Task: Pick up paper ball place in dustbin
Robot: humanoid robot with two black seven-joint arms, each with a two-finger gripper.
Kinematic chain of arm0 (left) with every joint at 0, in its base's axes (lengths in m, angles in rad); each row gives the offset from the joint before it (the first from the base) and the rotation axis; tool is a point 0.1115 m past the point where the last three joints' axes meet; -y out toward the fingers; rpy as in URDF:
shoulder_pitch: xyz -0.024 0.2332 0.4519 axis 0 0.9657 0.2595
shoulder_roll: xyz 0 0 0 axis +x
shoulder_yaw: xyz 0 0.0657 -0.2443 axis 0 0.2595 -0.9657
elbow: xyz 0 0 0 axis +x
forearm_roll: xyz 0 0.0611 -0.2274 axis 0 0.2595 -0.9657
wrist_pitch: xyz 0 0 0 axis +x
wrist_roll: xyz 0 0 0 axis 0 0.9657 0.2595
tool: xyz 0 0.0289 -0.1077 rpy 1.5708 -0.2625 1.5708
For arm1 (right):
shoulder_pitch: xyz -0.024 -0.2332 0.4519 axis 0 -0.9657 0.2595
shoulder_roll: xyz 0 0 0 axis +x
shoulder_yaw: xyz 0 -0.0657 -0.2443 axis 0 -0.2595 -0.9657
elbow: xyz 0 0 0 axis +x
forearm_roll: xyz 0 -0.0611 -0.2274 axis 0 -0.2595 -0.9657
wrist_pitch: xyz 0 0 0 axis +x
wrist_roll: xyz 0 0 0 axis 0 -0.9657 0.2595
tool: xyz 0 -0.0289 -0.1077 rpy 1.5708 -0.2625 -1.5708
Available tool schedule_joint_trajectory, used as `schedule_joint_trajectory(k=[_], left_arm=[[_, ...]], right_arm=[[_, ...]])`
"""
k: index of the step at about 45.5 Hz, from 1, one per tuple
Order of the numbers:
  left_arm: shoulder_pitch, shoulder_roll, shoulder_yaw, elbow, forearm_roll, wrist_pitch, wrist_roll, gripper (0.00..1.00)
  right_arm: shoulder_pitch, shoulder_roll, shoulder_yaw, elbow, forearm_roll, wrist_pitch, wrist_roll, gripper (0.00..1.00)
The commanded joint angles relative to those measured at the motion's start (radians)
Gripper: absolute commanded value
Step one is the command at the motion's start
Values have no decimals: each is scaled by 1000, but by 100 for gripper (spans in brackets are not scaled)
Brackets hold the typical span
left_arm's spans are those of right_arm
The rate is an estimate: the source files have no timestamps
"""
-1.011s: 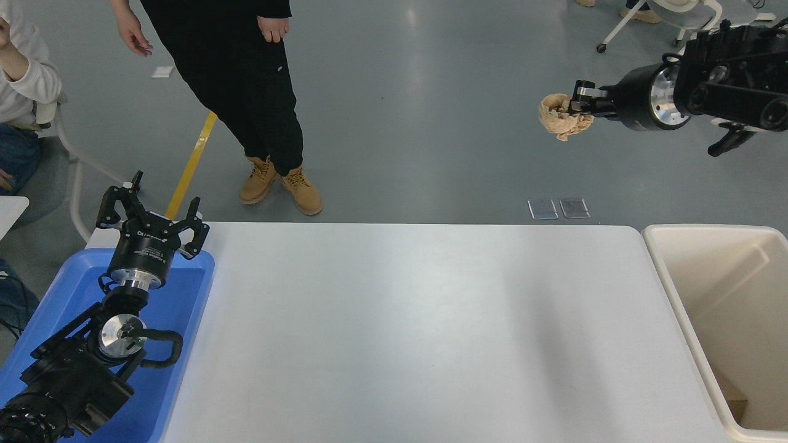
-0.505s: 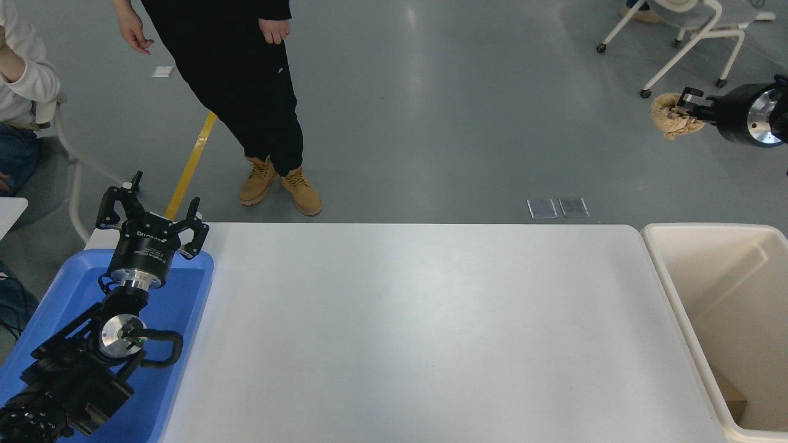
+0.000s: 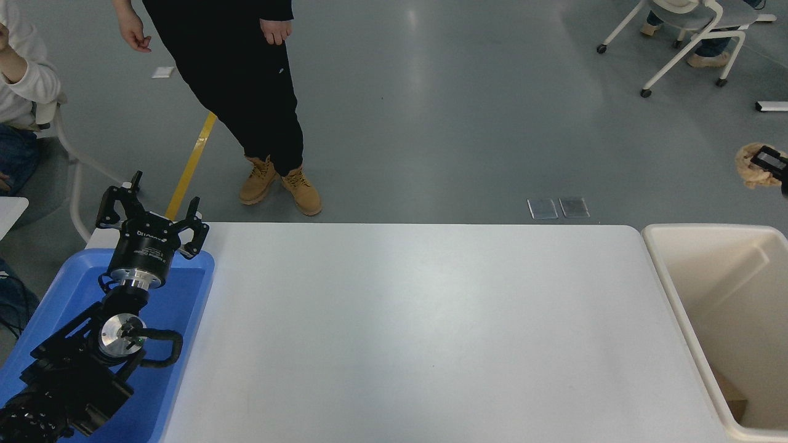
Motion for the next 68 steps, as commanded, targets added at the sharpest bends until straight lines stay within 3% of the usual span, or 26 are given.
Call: schedule_joint_trajectory(k=[1, 10, 15, 17, 18, 21, 22, 51, 68], left_arm=[[0, 0, 0, 1, 0, 0, 0, 99], [0, 0, 0, 0, 0, 0, 0, 99], [0, 0, 0, 0, 0, 0, 0, 99], [0, 0, 0, 1, 0, 0, 0, 99], [0, 0, 0, 1, 0, 0, 0, 99], [0, 0, 0, 1, 0, 1, 0, 99], [0, 0, 0, 0, 0, 0, 0, 99], [0, 0, 0, 0, 0, 0, 0, 99], [0, 0, 0, 0, 0, 0, 0, 99]], right_arm=[[-187, 0, 104, -30, 37, -76, -3, 0], [-291, 35, 173, -45, 37, -116, -3, 1], [-320, 53, 201, -45, 37, -131, -3, 9], [-325, 59, 207, -45, 38, -131, -3, 21], [-327, 61, 209, -44, 38, -131, -3, 33], [-325, 61, 219, -44, 40, -136, -3, 91], [-325, 62, 226, -44, 41, -137, -3, 100], [-308, 73, 261, -37, 38, -143, 1, 100], [-101, 72, 230, 15, 18, -128, 4, 100]])
